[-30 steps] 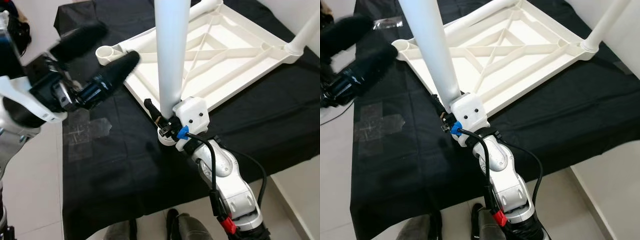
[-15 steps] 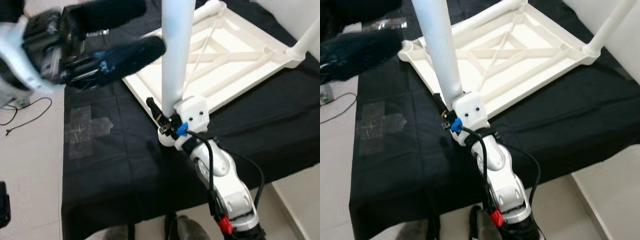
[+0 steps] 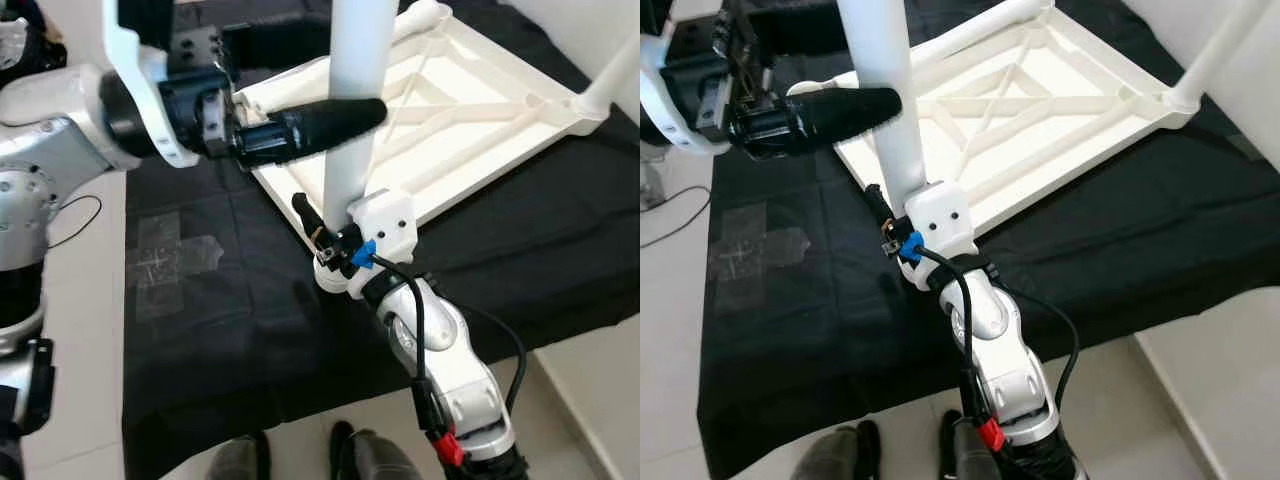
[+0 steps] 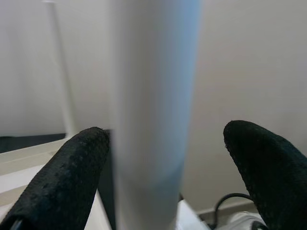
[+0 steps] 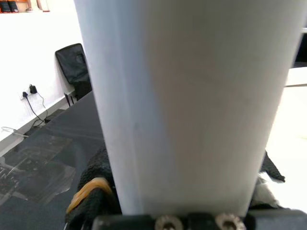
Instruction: Building children table
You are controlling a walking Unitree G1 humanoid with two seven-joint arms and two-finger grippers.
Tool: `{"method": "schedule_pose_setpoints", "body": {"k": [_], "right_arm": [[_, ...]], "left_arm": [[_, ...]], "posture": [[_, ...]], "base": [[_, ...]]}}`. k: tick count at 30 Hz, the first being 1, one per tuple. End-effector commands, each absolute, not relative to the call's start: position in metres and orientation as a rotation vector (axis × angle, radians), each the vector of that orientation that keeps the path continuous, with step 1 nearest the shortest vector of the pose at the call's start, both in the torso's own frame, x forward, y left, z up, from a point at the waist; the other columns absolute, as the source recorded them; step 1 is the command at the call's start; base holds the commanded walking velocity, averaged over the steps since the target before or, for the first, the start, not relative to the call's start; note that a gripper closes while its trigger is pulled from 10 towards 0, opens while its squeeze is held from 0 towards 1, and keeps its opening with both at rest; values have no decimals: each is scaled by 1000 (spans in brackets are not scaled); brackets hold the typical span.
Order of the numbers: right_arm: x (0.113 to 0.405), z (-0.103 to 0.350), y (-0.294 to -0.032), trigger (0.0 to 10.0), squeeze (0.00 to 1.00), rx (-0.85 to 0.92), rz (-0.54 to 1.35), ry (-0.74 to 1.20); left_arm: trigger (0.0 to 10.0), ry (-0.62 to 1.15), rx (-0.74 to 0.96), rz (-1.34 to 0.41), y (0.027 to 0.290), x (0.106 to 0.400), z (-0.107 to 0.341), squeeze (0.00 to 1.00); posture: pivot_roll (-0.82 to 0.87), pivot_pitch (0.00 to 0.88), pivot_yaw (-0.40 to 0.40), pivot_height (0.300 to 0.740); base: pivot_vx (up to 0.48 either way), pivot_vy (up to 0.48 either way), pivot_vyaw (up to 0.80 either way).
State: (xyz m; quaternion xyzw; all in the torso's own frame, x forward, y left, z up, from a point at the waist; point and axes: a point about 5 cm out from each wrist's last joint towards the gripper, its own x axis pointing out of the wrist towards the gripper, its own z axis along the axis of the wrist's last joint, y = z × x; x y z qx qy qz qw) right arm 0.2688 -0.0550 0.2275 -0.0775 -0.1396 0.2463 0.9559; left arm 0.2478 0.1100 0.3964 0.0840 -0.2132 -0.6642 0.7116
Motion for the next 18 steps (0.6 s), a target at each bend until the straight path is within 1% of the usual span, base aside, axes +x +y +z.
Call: {"method": "schedule_pose_setpoints", "body": {"k": [1, 2, 3, 4, 18], "right_arm": [[272, 196, -57, 10000, 0, -160, 499, -108], [271, 196, -56, 10000, 0, -158, 499, -106], [271, 196, -56, 10000, 0, -158, 499, -106], [271, 196, -56, 10000, 0, -155, 499, -104], [270, 197, -53, 10000, 0, -141, 508, -106]], "left_arm": [[10000, -476, 218, -1502, 105, 245, 397, 0], [510, -471, 222, -1518, 102, 246, 396, 0], [510, -471, 222, -1518, 102, 246, 396, 0], [0, -459, 235, -1539, 99, 247, 393, 0], [0, -445, 264, -1534, 100, 251, 390, 0]], "posture": [[50, 268, -14, 740], [51, 267, -12, 740], [51, 267, -12, 740], [51, 268, -13, 740], [55, 266, -16, 740]], "base": [[0, 0, 0], [0, 0, 0], [0, 0, 0], [0, 0, 0], [0, 0, 0]]}}
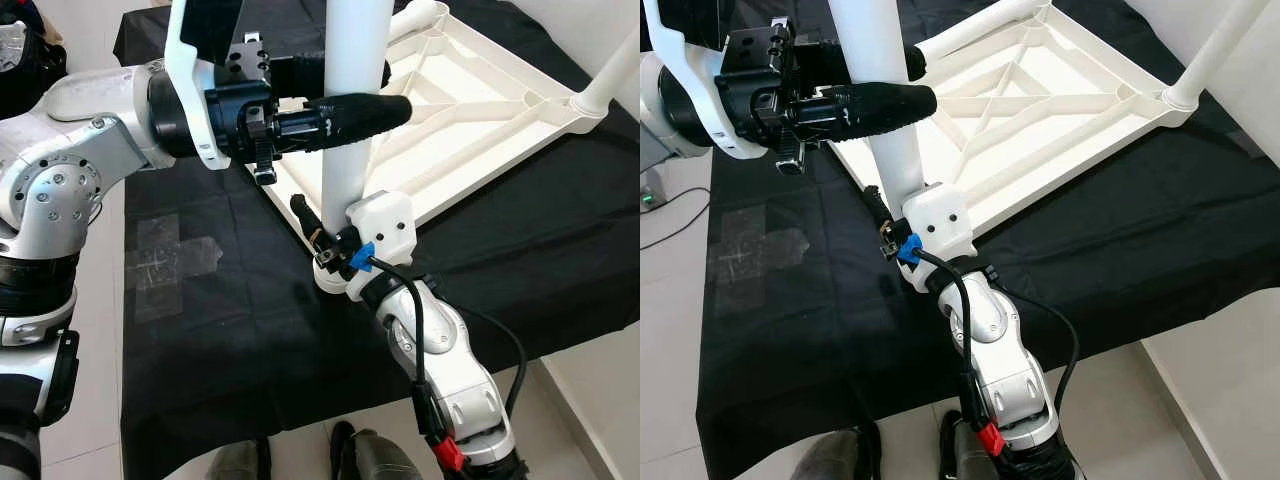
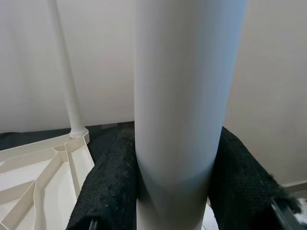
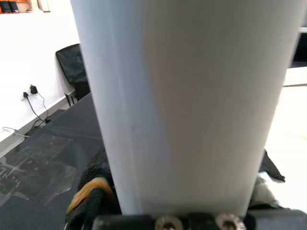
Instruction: Building children table
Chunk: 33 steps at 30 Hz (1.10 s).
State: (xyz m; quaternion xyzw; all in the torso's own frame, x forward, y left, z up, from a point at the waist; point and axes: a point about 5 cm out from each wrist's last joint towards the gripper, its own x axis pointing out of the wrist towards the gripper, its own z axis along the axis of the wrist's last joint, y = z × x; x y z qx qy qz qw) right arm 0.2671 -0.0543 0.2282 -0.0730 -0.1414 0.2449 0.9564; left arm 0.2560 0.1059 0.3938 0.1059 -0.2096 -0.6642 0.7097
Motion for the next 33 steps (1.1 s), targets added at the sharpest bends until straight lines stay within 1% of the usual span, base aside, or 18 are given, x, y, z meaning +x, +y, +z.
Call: {"method": "schedule_pose_setpoints", "body": {"k": [1, 4, 5, 6, 7, 8, 11, 14, 15, 17, 18, 19, 20, 21, 22, 31, 32, 33], "right_arm": [[270, 197, -53, 10000, 0, -141, 508, -106], [270, 200, -52, 10000, 0, -100, 538, -115], [269, 203, -50, 10000, 973, -53, 586, -133], [267, 209, -50, 10000, 1000, -22, 648, -164], [267, 209, -50, 10000, 1000, -22, 648, -164], [267, 215, -52, 10000, 1000, 2, 707, -195], [266, 219, -53, 10000, 1000, 17, 744, -216], [265, 233, -67, 10000, 1000, -31, 955, -269], [265, 233, -67, 10000, 1000, -31, 955, -269], [266, 240, -78, 10000, 1000, -55, 1072, -276], [266, 240, -78, 10000, 1000, -55, 1072, -276], [267, 243, -84, 10000, 851, -67, 1117, -274], [269, 246, -89, 10000, 761, -80, 1153, -273], [270, 250, -94, 10000, 357, -92, 1201, -272], [273, 255, -97, 10000, 0, -111, 1234, -275], [281, 270, -100, 10000, 0, -157, 1386, -279], [281, 272, -100, 6824, 0, -159, 1415, -281], [281, 274, -100, 392, 0, -160, 1435, -282]], "left_arm": [[0, -445, 264, -1534, 100, 251, 390, 0], [0, -444, 270, -1535, 100, 252, 390, 0], [0, -444, 273, -1536, 100, 252, 391, 0], [0, -444, 275, -1537, 100, 252, 391, 0], [0, -444, 275, -1537, 100, 252, 391, 0], [0, -445, 276, -1539, 100, 252, 391, 0], [0, -445, 277, -1540, 100, 252, 391, 0], [0, -445, 280, -1548, 100, 252, 391, 0], [0, -445, 280, -1548, 100, 252, 391, 0], [0, -446, 281, -1551, 101, 252, 391, 0], [0, -446, 281, -1551, 101, 252, 391, 0], [0, -446, 281, -1552, 101, 252, 391, 0], [0, -447, 282, -1554, 101, 252, 391, 0], [0, -448, 282, -1557, 102, 252, 391, 0], [0, -448, 284, -1559, 102, 252, 391, 0], [0, -448, 287, -1566, 103, 253, 391, 0], [0, -447, 286, -1569, 102, 252, 391, 0], [0, -446, 285, -1571, 102, 252, 391, 0]], "posture": [[55, 266, -16, 740], [53, 265, -14, 740], [53, 265, -14, 740], [53, 265, -14, 740], [53, 265, -14, 740], [56, 266, -11, 740], [56, 266, -11, 740], [56, 266, -10, 740], [56, 266, -10, 740], [59, 266, -10, 740], [59, 266, -10, 740], [61, 266, -9, 740], [61, 266, -9, 740], [60, 273, -4, 740], [60, 272, -5, 740], [62, 279, -3, 740], [64, 278, -2, 740], [64, 278, -2, 740]], "base": [[0, 0, 0], [0, 0, 0], [0, 0, 0], [0, 0, 0], [0, 0, 0], [0, 0, 0], [0, 0, 0], [0, 0, 0], [0, 0, 0], [0, 0, 0], [0, 0, 0], [0, 0, 0], [0, 0, 0], [0, 0, 0], [0, 0, 0], [0, 0, 0], [0, 0, 0], [0, 0, 0]]}}
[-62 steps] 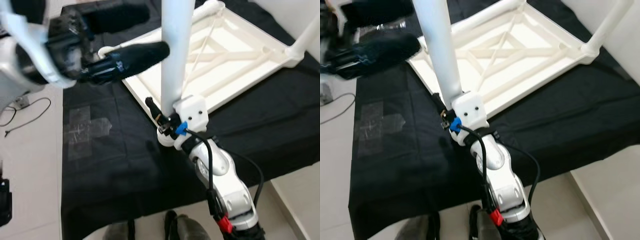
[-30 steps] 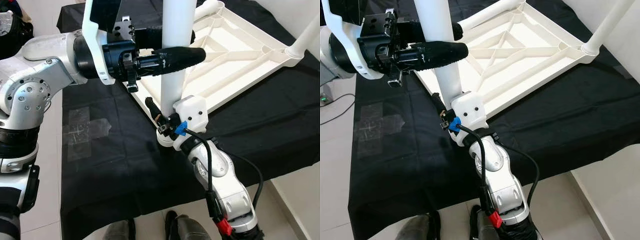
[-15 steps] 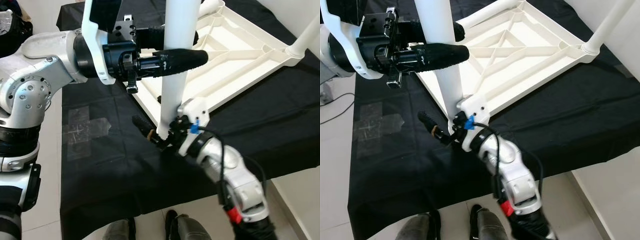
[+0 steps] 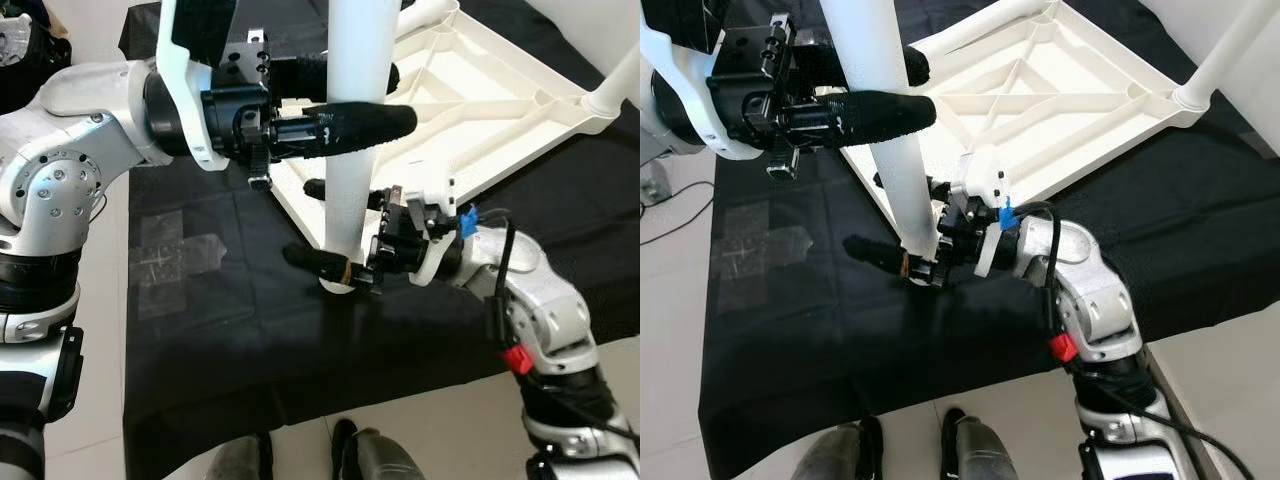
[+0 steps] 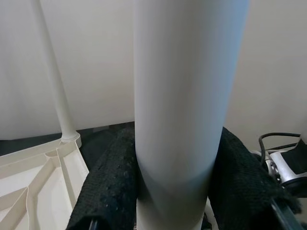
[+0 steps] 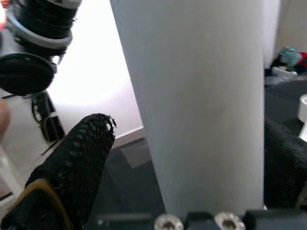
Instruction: Building children table
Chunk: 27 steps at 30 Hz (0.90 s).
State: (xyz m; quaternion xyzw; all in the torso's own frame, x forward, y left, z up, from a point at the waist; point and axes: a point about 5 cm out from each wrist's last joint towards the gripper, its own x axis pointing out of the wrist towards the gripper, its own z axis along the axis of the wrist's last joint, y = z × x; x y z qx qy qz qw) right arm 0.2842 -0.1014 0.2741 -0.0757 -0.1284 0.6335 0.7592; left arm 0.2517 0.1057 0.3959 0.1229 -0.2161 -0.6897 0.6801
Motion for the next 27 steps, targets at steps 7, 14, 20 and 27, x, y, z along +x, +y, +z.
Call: {"method": "schedule_pose_setpoints", "body": {"k": [7, 14, 20, 27], "right_arm": [[284, 281, -104, 0, 0, -151, 1500, -288], [284, 283, -110, 0, 0, -165, 1545, -274], [280, 279, -112, 0, 0, -156, 1557, -272], [279, 275, -111, 0, 0, -132, 1518, -288]], "left_arm": [[0, -441, 285, -1580, 103, 251, 390, 0], [0, -439, 288, -1588, 104, 249, 390, 0], [0, -450, 296, -1589, 102, 249, 389, 557], [10000, -451, 317, -1571, 104, 252, 392, 1000]], "posture": [[68, 279, -4, 740], [65, 278, -1, 740], [63, 260, -1, 740], [66, 271, 9, 740]], "base": [[0, 0, 0], [0, 0, 0], [0, 0, 0], [0, 0, 0]]}}
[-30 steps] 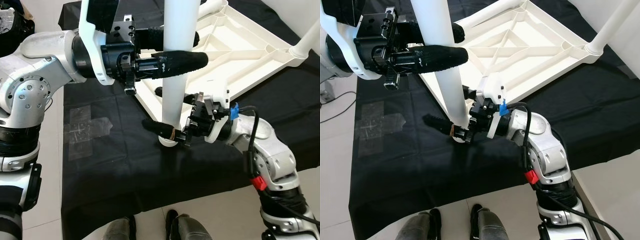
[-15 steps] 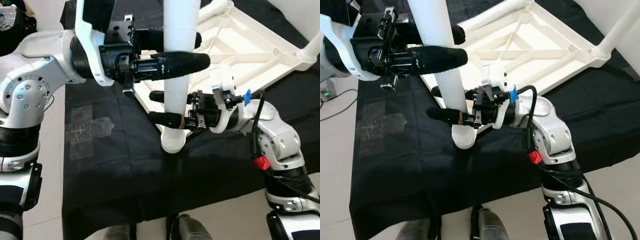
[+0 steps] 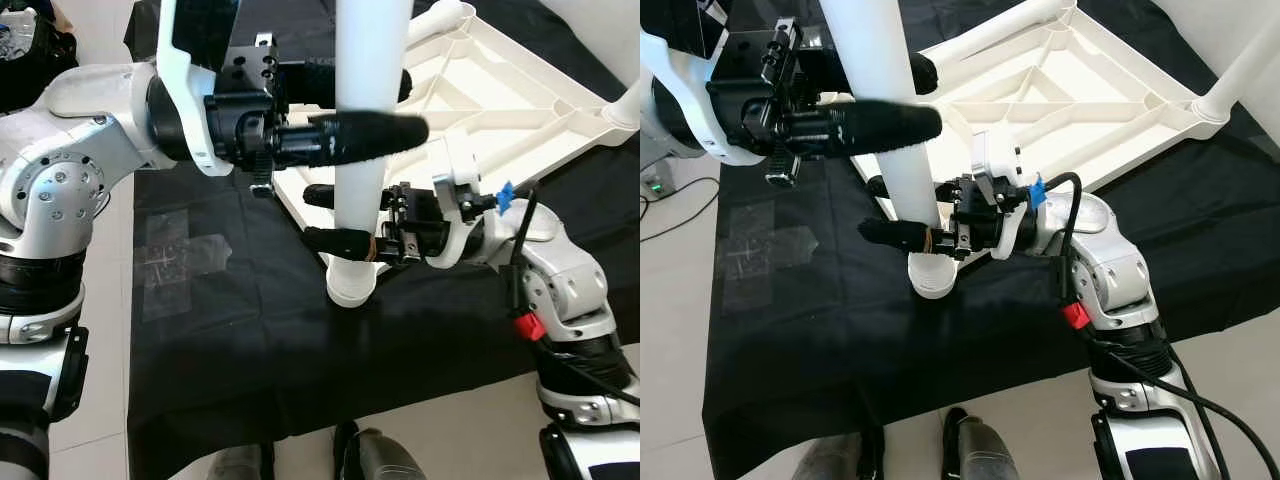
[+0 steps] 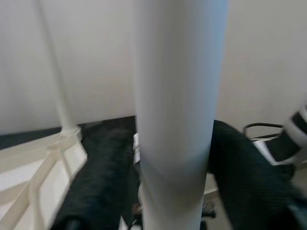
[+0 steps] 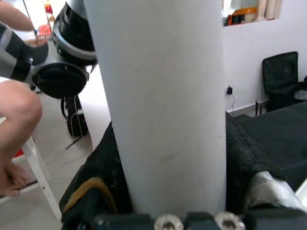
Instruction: Building children table
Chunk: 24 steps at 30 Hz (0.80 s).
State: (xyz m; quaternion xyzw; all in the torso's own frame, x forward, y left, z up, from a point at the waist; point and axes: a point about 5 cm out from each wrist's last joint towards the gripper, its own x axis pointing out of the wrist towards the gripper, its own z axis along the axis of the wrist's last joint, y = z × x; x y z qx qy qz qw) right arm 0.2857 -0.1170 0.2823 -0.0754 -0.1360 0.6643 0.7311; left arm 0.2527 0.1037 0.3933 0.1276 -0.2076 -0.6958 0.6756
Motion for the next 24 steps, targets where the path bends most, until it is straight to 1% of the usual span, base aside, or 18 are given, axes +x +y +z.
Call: {"method": "schedule_pose_setpoints", "body": {"k": [1, 4, 7, 10, 11, 12, 15, 16, 17, 18, 19, 20, 21, 22, 23, 24], "right_arm": [[277, 273, -111, 0, 0, -123, 1497, -292], [274, 268, -111, 0, 0, -120, 1445, -289], [268, 256, -107, 0, 0, -136, 1347, -276], [265, 253, -105, 0, 0, -136, 1324, -275], [262, 249, -101, 0, 0, -112, 1262, -276], [259, 235, -92, 0, 0, -161, 1146, -217], [259, 235, -92, 0, 0, -161, 1146, -217], [261, 215, -84, 0, 0, -269, 970, -105], [263, 200, -82, 0, 0, -327, 785, -17], [264, 191, -81, 0, 0, -369, 660, 25], [266, 187, -83, 0, 0, -369, 594, 45], [266, 187, -83, 0, 0, -369, 594, 45], [267, 187, -83, 0, 0, -361, 565, 43], [267, 187, -83, 0, 0, -361, 565, 43], [270, 188, -84, 0, 0, -358, 548, 30], [270, 188, -84, 0, 0, -358, 548, 30]], "left_arm": [[10000, -454, 322, -1559, 104, 253, 392, 1000], [10000, -466, 325, -1521, 105, 257, 394, 1000], [10000, -498, 309, -1439, 109, 265, 400, 1000], [10000, -508, 304, -1415, 110, 268, 402, 1000], [10000, -522, 297, -1374, 113, 272, 406, 1000], [10000, -540, 272, -1313, 118, 279, 412, 1000], [10000, -540, 272, -1313, 118, 279, 412, 1000], [10000, -554, 238, -1257, 123, 286, 418, 1000], [10000, -560, 195, -1210, 128, 295, 423, 1000], [10000, -561, 171, -1182, 131, 300, 426, 1000], [10000, -579, 158, -1180, 139, 285, 421, 1000], [10000, -579, 158, -1180, 139, 285, 421, 1000], [10000, -589, 161, -1184, 143, 269, 414, 1000], [10000, -589, 161, -1184, 143, 269, 414, 1000], [10000, -591, 177, -1192, 145, 256, 408, 1000], [10000, -591, 177, -1192, 145, 256, 408, 1000]], "posture": [[66, 273, 11, 740], [65, 273, 14, 740], [64, 283, 15, 740], [64, 283, 15, 740], [65, 286, 14, 740], [61, 287, 17, 740], [61, 287, 17, 740], [58, 287, 18, 740], [46, 265, 11, 740], [44, 263, 10, 740], [43, 257, 7, 740], [43, 257, 7, 740], [44, 255, 6, 740], [44, 255, 6, 740], [46, 245, 1, 740], [46, 245, 1, 740]], "base": [[0, 0, 0], [0, 0, 0], [0, 0, 0], [0, 0, 0], [0, 0, 0], [0, 0, 0], [0, 0, 0], [0, 0, 0], [0, 0, 0], [0, 0, 0], [0, 0, 0], [0, 0, 0], [0, 0, 0], [0, 0, 0], [0, 0, 0], [0, 0, 0]]}}
